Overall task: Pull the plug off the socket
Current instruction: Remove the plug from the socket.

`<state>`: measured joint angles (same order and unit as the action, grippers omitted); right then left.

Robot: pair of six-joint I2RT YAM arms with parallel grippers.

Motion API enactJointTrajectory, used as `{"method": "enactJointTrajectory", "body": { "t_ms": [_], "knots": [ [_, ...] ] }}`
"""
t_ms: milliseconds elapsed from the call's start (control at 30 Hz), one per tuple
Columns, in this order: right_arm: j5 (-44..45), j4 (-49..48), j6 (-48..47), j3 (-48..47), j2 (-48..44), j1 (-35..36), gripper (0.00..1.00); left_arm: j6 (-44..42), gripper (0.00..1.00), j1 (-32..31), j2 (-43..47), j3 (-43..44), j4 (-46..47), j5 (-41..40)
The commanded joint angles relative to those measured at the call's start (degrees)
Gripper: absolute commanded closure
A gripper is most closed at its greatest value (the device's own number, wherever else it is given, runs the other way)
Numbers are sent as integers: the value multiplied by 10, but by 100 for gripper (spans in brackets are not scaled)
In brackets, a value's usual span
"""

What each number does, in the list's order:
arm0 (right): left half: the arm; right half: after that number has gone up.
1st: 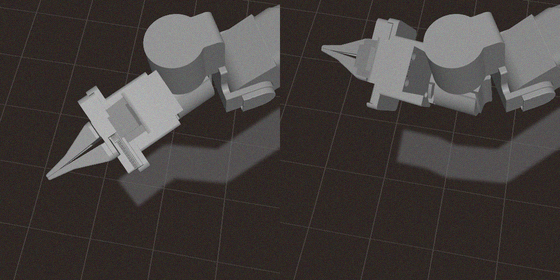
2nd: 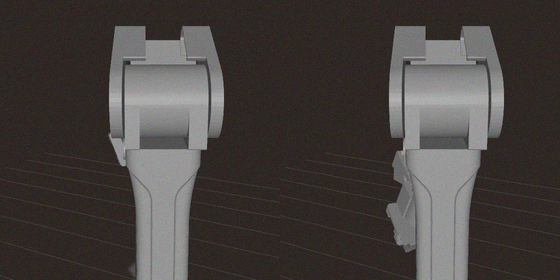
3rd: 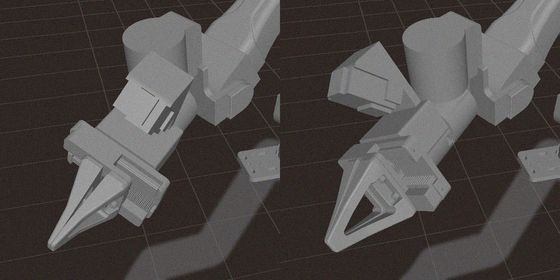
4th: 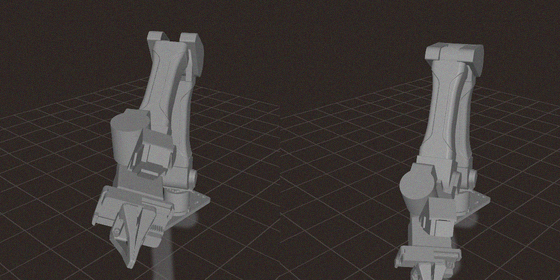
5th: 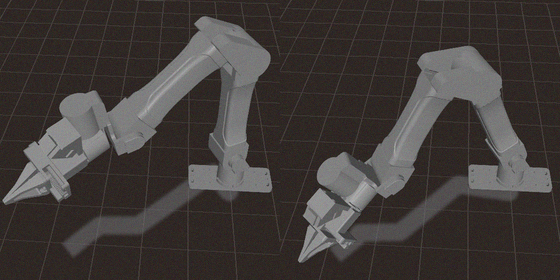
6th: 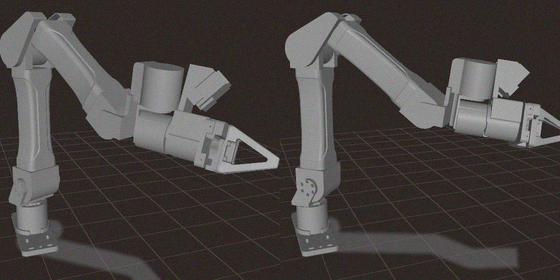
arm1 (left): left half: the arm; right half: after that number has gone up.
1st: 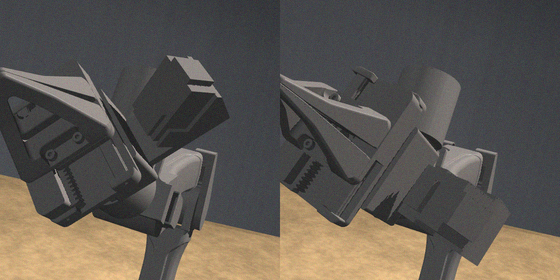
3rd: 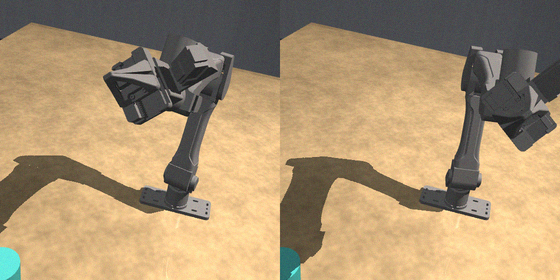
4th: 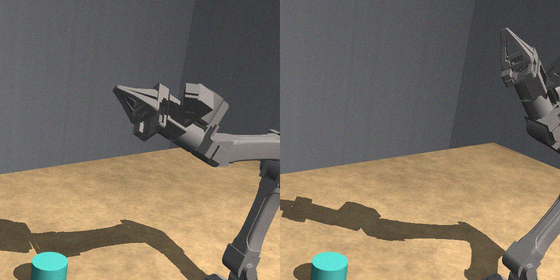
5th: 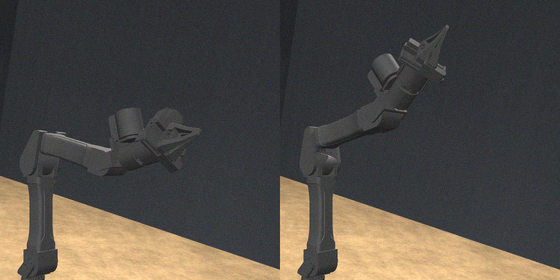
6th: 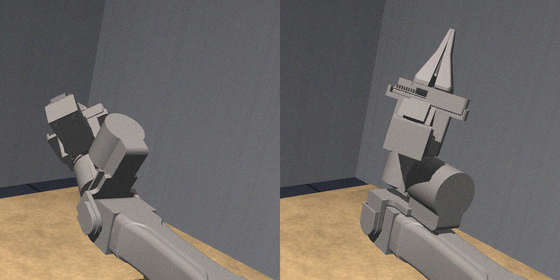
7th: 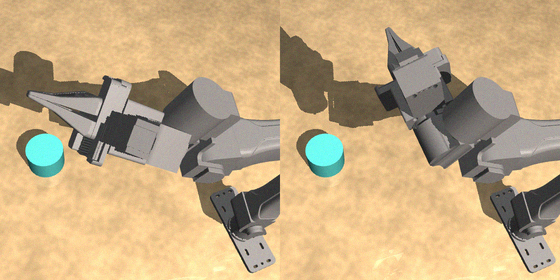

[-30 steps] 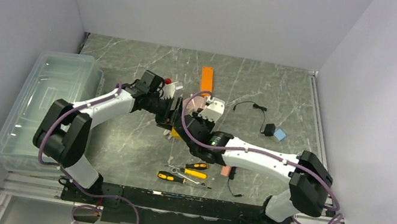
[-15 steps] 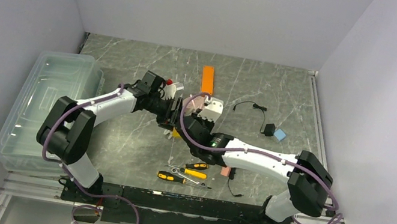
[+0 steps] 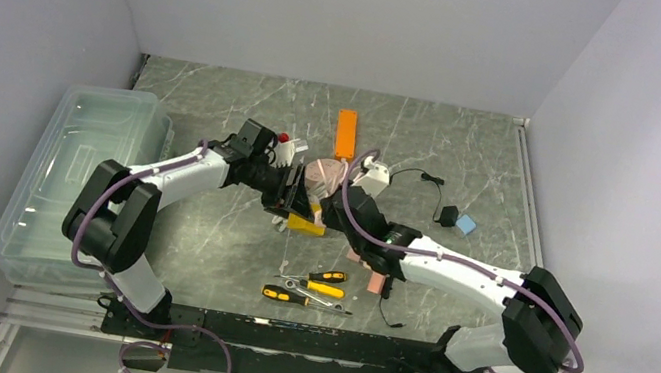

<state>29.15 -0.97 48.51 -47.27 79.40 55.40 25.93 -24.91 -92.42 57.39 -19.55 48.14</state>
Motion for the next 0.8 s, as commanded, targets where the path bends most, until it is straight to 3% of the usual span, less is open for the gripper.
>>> {"method": "enactJointTrajectory", "body": {
  "t_ms": [0, 200, 367, 467, 600, 767],
  "knots": [
    [-10, -56, -23, -16, -23, -12, 100, -23, 100, 0, -2, 11, -14, 4],
    [-50, -55, -18, -19, -16, -22, 100, -35, 100, 0, 5, 12, -12, 9],
    [-144, -77, 3, 12, -30, -71, 80, -32, 100, 0, 18, 2, 15, 38],
    [-189, -91, 4, 33, -42, -94, 62, -26, 100, 0, 18, -3, 31, 54],
    [-213, -88, 8, 49, -54, -113, 53, -20, 100, 0, 16, -6, 41, 64],
    [-247, -114, 19, 68, -58, -126, 52, -11, 100, 0, 11, -8, 52, 75]
  ]
}}
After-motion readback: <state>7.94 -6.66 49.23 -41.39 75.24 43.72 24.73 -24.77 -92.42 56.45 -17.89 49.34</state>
